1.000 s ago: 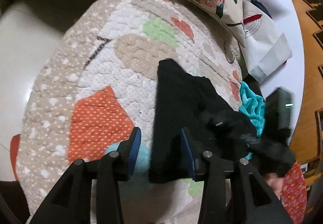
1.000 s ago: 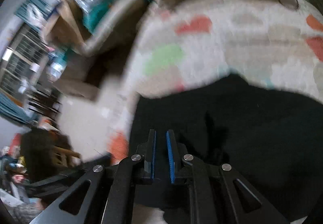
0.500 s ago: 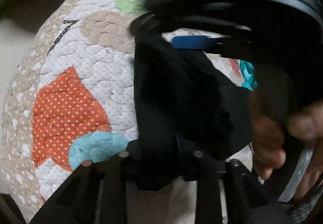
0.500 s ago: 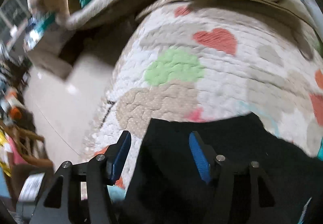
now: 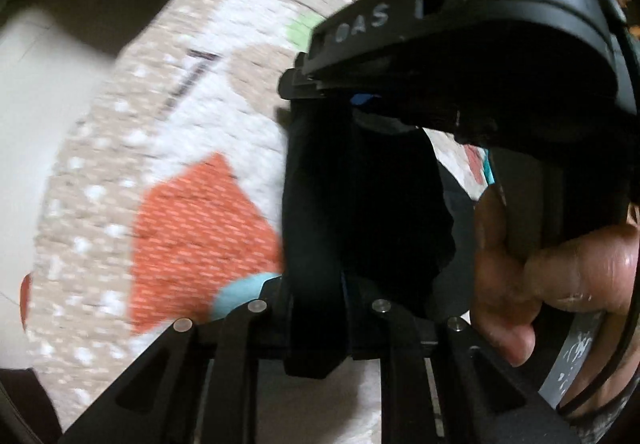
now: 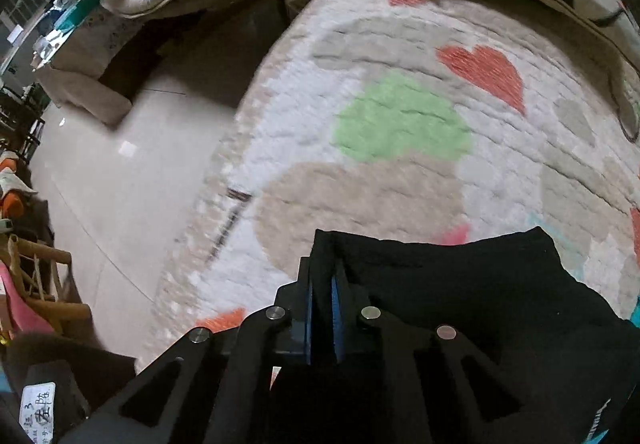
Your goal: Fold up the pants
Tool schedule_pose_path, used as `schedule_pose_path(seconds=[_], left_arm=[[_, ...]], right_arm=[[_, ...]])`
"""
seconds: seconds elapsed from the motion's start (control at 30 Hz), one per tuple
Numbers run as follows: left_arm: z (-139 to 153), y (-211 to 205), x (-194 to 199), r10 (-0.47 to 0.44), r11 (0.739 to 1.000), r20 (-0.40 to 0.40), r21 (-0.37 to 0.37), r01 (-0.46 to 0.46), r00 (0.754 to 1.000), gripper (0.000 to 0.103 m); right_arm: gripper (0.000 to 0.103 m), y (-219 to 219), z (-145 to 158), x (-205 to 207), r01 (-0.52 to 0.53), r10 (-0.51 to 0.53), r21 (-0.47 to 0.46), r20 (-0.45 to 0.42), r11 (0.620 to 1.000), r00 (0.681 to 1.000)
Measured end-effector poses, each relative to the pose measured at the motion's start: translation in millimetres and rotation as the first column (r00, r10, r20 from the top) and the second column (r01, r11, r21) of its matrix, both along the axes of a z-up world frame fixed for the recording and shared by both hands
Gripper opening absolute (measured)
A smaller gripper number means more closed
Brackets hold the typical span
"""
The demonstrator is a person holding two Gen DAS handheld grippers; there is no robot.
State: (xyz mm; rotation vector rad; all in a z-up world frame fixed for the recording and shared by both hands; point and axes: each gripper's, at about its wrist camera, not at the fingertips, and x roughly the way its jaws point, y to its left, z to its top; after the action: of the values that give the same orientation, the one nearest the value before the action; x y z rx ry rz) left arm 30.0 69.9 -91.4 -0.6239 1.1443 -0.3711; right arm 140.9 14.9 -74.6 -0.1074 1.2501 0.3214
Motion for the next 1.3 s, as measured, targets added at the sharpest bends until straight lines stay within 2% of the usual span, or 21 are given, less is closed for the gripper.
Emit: schedule_pose_path(seconds=[0.17,0.2,0.27,0.33,0.37,0.47,0.53,0.6,0.67,0.77,0.9,1.0,1.07,1.1,1.13,1.3], left_arm=[[1.9,37.1,-3.4,0.100,0.995,-0.033,0.001,-0.100,0.994,0.020],[1.3,42.0,-4.5,0.115,0.993,-0.044,0.001,-0.115,0.992,0.021],[-0.2,52.3,-7.9,0.145,0.989,-0.063,0.010,-0.145,0.987,0.021],[0.9,60.9,-12.8,0.176,0.984,-0.070,0.006,-0.176,0.982,0.022],[3.2,67.0,-15.8,0.193,0.981,-0.064,0.010,-0.192,0.979,0.023],[18.0,84.9,-24.7,0.236,0.971,0.009,0.041,-0.236,0.972,0.024],[32.4,90.4,-30.4,0.264,0.962,0.078,0.051,-0.268,0.961,0.029],[45.6,90.7,-32.9,0.276,0.955,0.148,0.072,-0.288,0.950,0.035],[53.2,73.8,-15.6,0.267,0.951,0.187,0.106,-0.290,0.945,0.036],[51.2,44.1,-8.1,0.192,0.964,0.206,0.141,-0.223,0.960,0.036],[36.4,11.8,-5.4,0.095,0.969,0.176,0.208,-0.132,0.980,0.036],[26.8,4.9,-6.8,0.078,0.963,0.166,0.243,-0.117,0.983,0.036],[23.4,7.7,-8.7,0.079,0.959,0.159,0.258,-0.118,0.984,0.036],[21.4,8.1,-7.7,0.082,0.958,0.151,0.261,-0.120,0.985,0.036],[18.6,9.2,-6.4,0.086,0.958,0.139,0.260,-0.120,0.987,0.036],[13.0,10.9,-3.6,0.090,0.964,0.097,0.242,-0.111,0.991,0.040]], right_arm=[[0.009,30.5,-0.6,11.9,-0.008,0.009,0.045,-0.013,0.999,1.000],[0.013,36.8,-1.9,12.4,-0.005,0.006,0.044,-0.017,0.999,1.000],[0.015,40.1,-2.7,16.7,0.002,-0.002,0.048,-0.003,0.999,1.000],[0.029,34.2,5.6,16.3,0.011,-0.013,0.075,0.022,0.997,1.000],[0.032,27.5,15.3,16.2,0.021,-0.025,0.099,0.041,0.995,0.999],[0.040,-17.8,58.4,3.7,0.084,-0.110,0.179,0.143,0.980,0.984],[0.044,-49.4,77.1,-9.3,0.123,-0.158,0.179,0.199,0.976,0.967],[0.044,-81.9,87.8,-27.6,0.160,-0.191,0.140,0.248,0.977,0.950],[0.044,-111.0,88.9,-50.1,0.215,-0.249,0.149,0.266,0.965,0.931],[0.043,-132.4,71.9,-79.0,0.229,-0.278,0.214,0.233,0.950,0.932],[0.042,-131.2,34.4,-96.7,0.240,-0.289,0.268,0.160,0.933,0.944],[0.042,-126.9,5.1,-95.3,0.280,-0.319,0.310,0.083,0.909,0.944],[0.041,-120.8,-13.5,-100.1,0.272,-0.297,0.319,0.032,0.908,0.954],[0.033,-118.0,-18.4,-104.5,0.269,-0.289,0.308,0.020,0.913,0.957],[0.031,-119.8,-24.0,-111.4,0.286,-0.302,0.297,0.009,0.911,0.953],[0.029,-152.7,-19.9,-126.4,0.382,-0.391,0.347,-0.046,0.856,0.919]])
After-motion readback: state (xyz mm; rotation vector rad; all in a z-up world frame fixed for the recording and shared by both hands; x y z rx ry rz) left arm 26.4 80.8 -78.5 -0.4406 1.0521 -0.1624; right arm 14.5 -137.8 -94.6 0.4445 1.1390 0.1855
